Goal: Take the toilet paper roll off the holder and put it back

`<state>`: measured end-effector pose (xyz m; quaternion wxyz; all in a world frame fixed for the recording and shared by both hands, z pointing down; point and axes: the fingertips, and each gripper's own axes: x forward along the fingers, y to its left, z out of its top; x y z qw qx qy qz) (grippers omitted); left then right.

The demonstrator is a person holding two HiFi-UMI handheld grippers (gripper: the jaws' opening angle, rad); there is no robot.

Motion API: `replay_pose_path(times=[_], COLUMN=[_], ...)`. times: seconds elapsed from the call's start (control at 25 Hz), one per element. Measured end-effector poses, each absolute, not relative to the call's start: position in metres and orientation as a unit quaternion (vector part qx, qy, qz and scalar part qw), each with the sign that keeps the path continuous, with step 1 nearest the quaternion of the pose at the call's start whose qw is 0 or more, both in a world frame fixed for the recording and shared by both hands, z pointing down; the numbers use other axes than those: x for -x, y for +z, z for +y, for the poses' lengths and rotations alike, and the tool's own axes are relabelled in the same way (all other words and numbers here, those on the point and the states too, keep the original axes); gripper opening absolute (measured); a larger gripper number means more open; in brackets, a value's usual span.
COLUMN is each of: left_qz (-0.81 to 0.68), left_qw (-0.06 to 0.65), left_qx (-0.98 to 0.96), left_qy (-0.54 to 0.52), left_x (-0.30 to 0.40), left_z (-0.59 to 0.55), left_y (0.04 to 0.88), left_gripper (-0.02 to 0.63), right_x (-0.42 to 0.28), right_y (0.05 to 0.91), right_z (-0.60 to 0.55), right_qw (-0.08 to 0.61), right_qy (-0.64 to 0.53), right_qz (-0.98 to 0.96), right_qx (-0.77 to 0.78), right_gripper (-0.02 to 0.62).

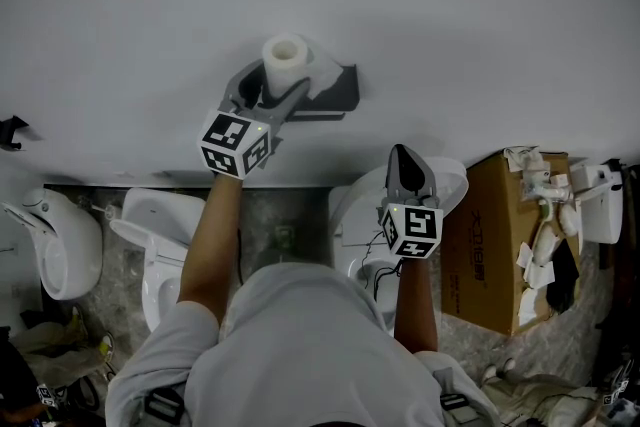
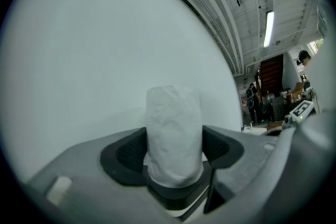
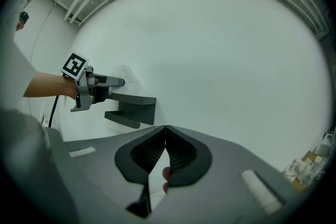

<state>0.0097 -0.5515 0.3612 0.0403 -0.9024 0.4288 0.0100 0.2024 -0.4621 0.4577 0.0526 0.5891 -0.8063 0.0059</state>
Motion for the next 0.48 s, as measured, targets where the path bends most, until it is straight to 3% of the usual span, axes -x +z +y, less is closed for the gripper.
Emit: replay_pose_path(times=[0.48], left_qz=[0.417], left_qw=[0.037], left_qx=[0.908], left_qy=[0.006], left_x=[-0.0110], left_z=[-0.5449], left_y=[0.3608], left_gripper=[0.345], right_x=[-0.1988], right_y=[0.4545], right_z=[-0.4568], right_qw=[0.047], right_qy=[0.005], right_qz=[-0.805], right_qx=[-0.591], right_gripper=[0.003])
